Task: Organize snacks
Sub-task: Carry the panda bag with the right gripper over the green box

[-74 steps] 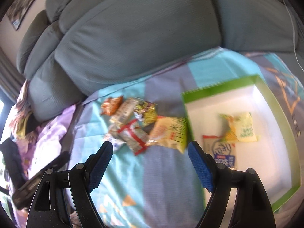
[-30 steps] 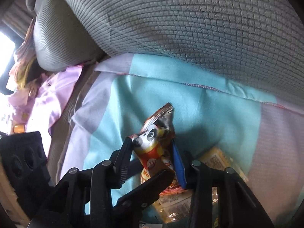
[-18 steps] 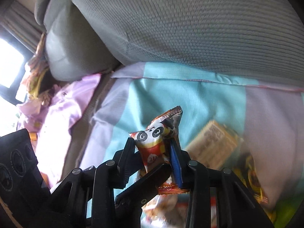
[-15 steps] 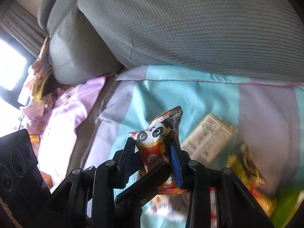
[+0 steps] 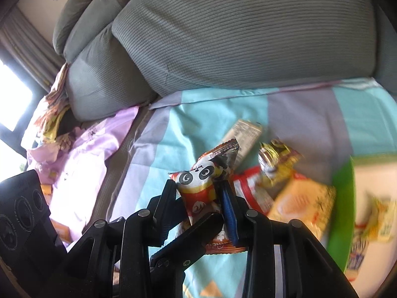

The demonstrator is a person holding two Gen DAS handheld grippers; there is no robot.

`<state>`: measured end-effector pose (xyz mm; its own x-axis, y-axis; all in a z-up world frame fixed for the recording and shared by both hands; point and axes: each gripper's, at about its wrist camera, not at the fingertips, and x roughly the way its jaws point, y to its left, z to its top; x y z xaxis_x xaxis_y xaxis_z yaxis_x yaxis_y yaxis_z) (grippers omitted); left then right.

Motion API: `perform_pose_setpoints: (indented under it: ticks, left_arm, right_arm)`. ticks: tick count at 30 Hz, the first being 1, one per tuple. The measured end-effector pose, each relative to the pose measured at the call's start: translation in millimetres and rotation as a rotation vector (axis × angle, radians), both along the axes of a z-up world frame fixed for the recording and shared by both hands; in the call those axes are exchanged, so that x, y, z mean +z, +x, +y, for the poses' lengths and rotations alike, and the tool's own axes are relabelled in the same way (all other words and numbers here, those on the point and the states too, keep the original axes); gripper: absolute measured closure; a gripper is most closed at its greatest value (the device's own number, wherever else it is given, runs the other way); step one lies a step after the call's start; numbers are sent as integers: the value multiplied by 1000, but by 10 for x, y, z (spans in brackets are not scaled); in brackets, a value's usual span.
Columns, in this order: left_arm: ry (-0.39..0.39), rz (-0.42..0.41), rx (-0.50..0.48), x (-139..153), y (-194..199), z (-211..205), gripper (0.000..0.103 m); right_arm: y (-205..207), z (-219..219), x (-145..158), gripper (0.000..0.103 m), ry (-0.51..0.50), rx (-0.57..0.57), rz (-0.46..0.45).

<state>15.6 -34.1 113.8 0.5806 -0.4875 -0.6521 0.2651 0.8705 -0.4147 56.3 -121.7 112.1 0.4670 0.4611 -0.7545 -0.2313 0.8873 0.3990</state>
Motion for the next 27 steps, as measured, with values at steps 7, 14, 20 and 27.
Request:
perform_pose_setpoints:
  ticks: [7,14,20,27]
  left_arm:
    - [-10,-34,-41,98,-146,-111,76]
    - [-69,-72,-85,250,-316,-72,76]
    - [-9,-106,-110,277,-427,-180,76]
    - [14,-143,-113,261,-372,-292,76]
  right_arm:
    - [-206,-264,39,64,61,-69,0]
    - [-433,-218,251,64,-4,-130,-37]
    - [-590,-317,246,64,46,-148,-78]
    - [-574,-485,193,64,97,-169,-102]
